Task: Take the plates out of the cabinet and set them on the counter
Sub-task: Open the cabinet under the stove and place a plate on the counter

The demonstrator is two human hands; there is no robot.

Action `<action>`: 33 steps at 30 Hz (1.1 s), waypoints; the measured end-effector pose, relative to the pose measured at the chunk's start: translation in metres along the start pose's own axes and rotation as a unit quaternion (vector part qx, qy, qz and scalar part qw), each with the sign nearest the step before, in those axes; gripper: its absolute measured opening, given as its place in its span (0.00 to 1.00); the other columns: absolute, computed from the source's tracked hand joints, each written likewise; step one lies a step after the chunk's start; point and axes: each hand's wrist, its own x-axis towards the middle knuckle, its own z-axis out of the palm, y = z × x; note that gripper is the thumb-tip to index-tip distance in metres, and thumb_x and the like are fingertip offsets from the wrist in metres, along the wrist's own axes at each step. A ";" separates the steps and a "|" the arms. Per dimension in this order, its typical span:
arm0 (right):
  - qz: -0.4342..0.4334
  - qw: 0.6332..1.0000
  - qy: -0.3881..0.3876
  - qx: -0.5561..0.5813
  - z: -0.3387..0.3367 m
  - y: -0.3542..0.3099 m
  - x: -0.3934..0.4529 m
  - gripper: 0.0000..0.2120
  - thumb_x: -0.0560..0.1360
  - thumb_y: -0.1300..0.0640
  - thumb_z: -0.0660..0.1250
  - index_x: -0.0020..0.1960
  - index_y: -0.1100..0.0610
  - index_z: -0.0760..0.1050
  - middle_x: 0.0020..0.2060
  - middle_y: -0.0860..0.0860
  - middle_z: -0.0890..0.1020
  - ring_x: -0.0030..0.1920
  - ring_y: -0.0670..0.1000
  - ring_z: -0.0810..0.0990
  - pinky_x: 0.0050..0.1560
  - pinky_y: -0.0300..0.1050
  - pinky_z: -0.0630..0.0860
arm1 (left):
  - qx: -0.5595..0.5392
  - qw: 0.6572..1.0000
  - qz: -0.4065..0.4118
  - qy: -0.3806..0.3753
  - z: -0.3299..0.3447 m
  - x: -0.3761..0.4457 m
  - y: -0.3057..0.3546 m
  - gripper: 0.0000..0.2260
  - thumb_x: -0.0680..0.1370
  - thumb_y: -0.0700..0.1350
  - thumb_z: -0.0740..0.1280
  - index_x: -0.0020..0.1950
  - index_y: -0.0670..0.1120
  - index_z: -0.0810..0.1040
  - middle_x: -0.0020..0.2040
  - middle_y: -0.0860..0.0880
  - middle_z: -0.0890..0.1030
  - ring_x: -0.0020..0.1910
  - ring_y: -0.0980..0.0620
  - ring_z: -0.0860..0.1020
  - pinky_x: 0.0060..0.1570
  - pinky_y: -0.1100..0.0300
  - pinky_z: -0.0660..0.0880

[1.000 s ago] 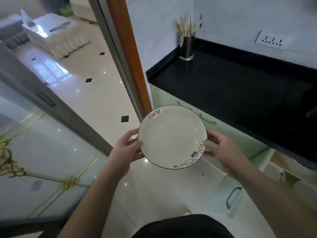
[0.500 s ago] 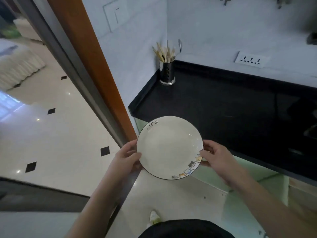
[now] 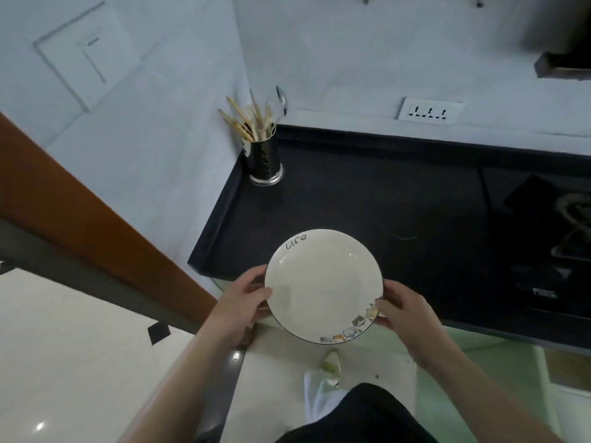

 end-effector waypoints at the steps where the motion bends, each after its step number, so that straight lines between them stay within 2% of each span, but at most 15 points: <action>1: 0.008 1.000 0.003 0.002 -0.003 -0.001 0.012 0.16 0.75 0.64 0.64 0.54 0.45 0.80 0.46 0.47 0.86 0.47 0.49 0.85 0.46 0.43 0.82 | 0.005 1.000 -0.005 -0.003 0.005 0.013 0.004 0.16 0.79 0.33 0.63 0.60 0.52 0.79 0.53 0.44 0.83 0.46 0.49 0.84 0.38 0.61 0.80; 4: 0.030 0.999 0.006 0.018 -0.006 -0.010 0.050 0.15 0.76 0.62 0.65 0.53 0.43 0.80 0.47 0.47 0.86 0.48 0.49 0.85 0.49 0.47 0.82 | 0.015 0.999 -0.026 0.012 0.016 0.051 0.021 0.17 0.79 0.33 0.62 0.64 0.49 0.76 0.56 0.42 0.81 0.52 0.46 0.82 0.41 0.59 0.81; 7: 0.040 0.999 0.005 0.018 -0.003 -0.019 0.085 0.15 0.76 0.60 0.66 0.55 0.42 0.78 0.48 0.44 0.86 0.49 0.45 0.85 0.49 0.45 0.82 | 0.041 0.998 -0.037 0.031 0.018 0.090 0.031 0.17 0.80 0.35 0.62 0.66 0.50 0.74 0.59 0.43 0.80 0.55 0.44 0.81 0.49 0.50 0.82; 9: 0.049 0.999 -0.002 0.020 0.000 -0.027 0.109 0.15 0.76 0.59 0.66 0.54 0.39 0.77 0.46 0.41 0.86 0.48 0.43 0.84 0.46 0.41 0.82 | 0.055 0.996 -0.044 0.046 0.016 0.115 0.035 0.18 0.79 0.36 0.63 0.66 0.52 0.74 0.60 0.44 0.79 0.56 0.45 0.80 0.53 0.47 0.81; 11: 0.063 0.998 -0.006 0.013 0.004 -0.034 0.130 0.15 0.76 0.59 0.67 0.53 0.38 0.76 0.44 0.40 0.85 0.46 0.41 0.84 0.42 0.37 0.81 | 0.062 0.995 -0.056 0.062 0.014 0.134 0.038 0.18 0.79 0.37 0.64 0.65 0.53 0.74 0.61 0.46 0.78 0.56 0.46 0.80 0.53 0.47 0.81; 15: 0.089 0.996 0.005 0.002 0.014 -0.043 0.160 0.16 0.76 0.57 0.68 0.48 0.34 0.74 0.42 0.39 0.85 0.45 0.42 0.84 0.41 0.38 0.80 | 0.042 0.993 -0.079 0.076 0.011 0.161 0.041 0.18 0.78 0.37 0.65 0.63 0.56 0.74 0.62 0.47 0.76 0.58 0.46 0.77 0.54 0.47 0.80; 19: 0.107 0.994 0.011 -0.003 0.027 -0.040 0.183 0.15 0.76 0.58 0.68 0.50 0.35 0.75 0.43 0.39 0.85 0.44 0.41 0.84 0.39 0.37 0.80 | 0.047 0.991 -0.100 0.079 0.005 0.191 0.040 0.22 0.78 0.36 0.65 0.69 0.54 0.72 0.63 0.46 0.74 0.60 0.46 0.76 0.53 0.47 0.80; 21: 0.115 0.993 0.022 -0.002 0.034 -0.041 0.191 0.17 0.76 0.58 0.68 0.48 0.34 0.75 0.42 0.40 0.85 0.44 0.42 0.84 0.39 0.37 0.79 | 0.050 0.990 -0.106 0.080 0.002 0.203 0.041 0.23 0.78 0.35 0.65 0.69 0.53 0.71 0.63 0.46 0.74 0.59 0.46 0.76 0.52 0.46 0.80; 26: 0.136 0.990 0.039 0.001 0.045 -0.040 0.207 0.15 0.75 0.60 0.68 0.51 0.39 0.75 0.43 0.44 0.85 0.45 0.44 0.84 0.35 0.34 0.79 | 0.065 0.990 -0.098 0.071 -0.009 0.228 0.040 0.23 0.78 0.35 0.65 0.70 0.52 0.71 0.65 0.45 0.74 0.60 0.45 0.77 0.55 0.43 0.79; 30: 0.138 0.989 0.046 -0.009 0.049 -0.040 0.216 0.15 0.76 0.60 0.68 0.48 0.38 0.75 0.40 0.42 0.85 0.41 0.41 0.84 0.33 0.33 0.78 | 0.078 0.990 -0.099 0.068 -0.011 0.239 0.039 0.23 0.78 0.36 0.65 0.70 0.54 0.71 0.65 0.46 0.74 0.60 0.46 0.77 0.55 0.44 0.79; 33: 0.137 0.989 0.042 -0.019 0.052 -0.037 0.221 0.16 0.76 0.60 0.67 0.48 0.37 0.75 0.41 0.42 0.85 0.42 0.40 0.84 0.35 0.34 0.78 | 0.090 0.988 -0.101 0.069 -0.013 0.246 0.038 0.23 0.78 0.36 0.65 0.70 0.55 0.71 0.65 0.47 0.74 0.60 0.47 0.76 0.55 0.44 0.79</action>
